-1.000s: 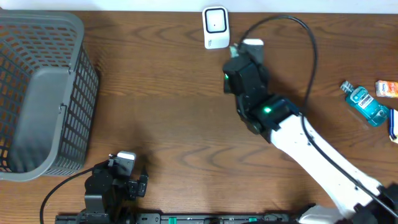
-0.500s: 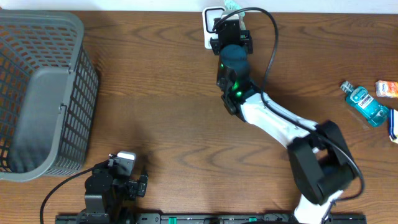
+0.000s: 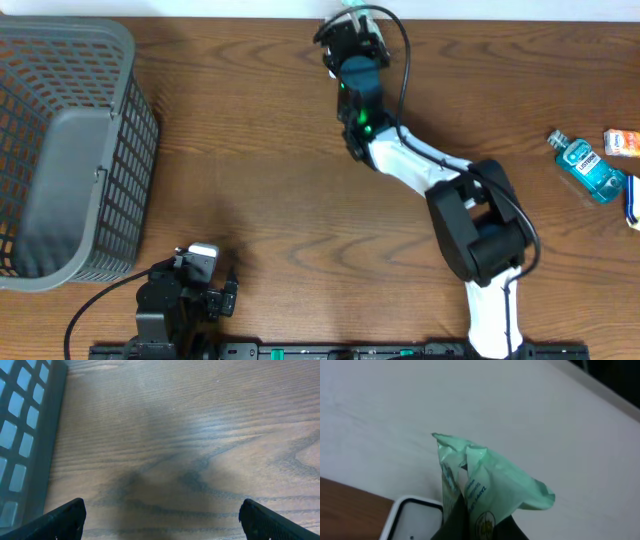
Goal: Scan the item barcode
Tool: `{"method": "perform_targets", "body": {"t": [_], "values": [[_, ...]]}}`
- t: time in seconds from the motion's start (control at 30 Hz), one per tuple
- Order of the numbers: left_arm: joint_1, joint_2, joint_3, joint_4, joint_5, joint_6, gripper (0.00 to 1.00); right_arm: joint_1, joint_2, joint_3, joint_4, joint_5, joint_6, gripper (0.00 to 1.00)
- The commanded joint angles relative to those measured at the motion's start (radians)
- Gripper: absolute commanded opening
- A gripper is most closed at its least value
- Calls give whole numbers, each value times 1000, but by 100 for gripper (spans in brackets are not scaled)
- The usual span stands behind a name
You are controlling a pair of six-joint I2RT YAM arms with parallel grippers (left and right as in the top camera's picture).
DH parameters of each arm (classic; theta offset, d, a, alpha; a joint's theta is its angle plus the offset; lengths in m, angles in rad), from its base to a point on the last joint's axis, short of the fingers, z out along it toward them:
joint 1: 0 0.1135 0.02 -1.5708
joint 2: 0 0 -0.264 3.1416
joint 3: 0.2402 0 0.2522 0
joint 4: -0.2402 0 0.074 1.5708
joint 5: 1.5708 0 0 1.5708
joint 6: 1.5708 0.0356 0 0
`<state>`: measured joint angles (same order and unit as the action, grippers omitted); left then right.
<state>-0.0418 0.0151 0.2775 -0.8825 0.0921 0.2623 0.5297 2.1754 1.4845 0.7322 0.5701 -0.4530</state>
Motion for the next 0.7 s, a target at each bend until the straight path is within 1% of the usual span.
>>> {"method": "perform_targets", "body": {"t": [0.0,0.13,0.2,0.23,0.3,0.37,0.43,0.47,0.53,0.67], "values": [[3,-4,-14,-29,2,-2,98,-20,84,133,-42,-31,-12,1],[3,-4,-14,-29,2,-2,98,-29,190,255,-49,-31,-36,1],[3,-4,-14,-29,2,-2,98,-29,239,307,-48,-31,-81,1],[3,-4,-14,-29,2,-2,98,-28,282,348,-48,-36,-178,1],[3,-4,-14,-29,2,-2,98,-21,328,378,-43,-42,-322,1],[3,-4,-14,-29,2,-2,98,-13,367,388,-13,-37,-438,1],[3,-4,-14,-29,2,-2,98,-5,401,388,46,-37,-501,1],[3,-4,-14,-29,2,-2,98,-1,418,388,73,-38,-528,1],[3,-4,-14,-29,2,-2,98,4,438,388,98,-38,-531,1],[3,-4,-14,-29,2,-2,98,5,456,388,87,-31,-553,1]]}}
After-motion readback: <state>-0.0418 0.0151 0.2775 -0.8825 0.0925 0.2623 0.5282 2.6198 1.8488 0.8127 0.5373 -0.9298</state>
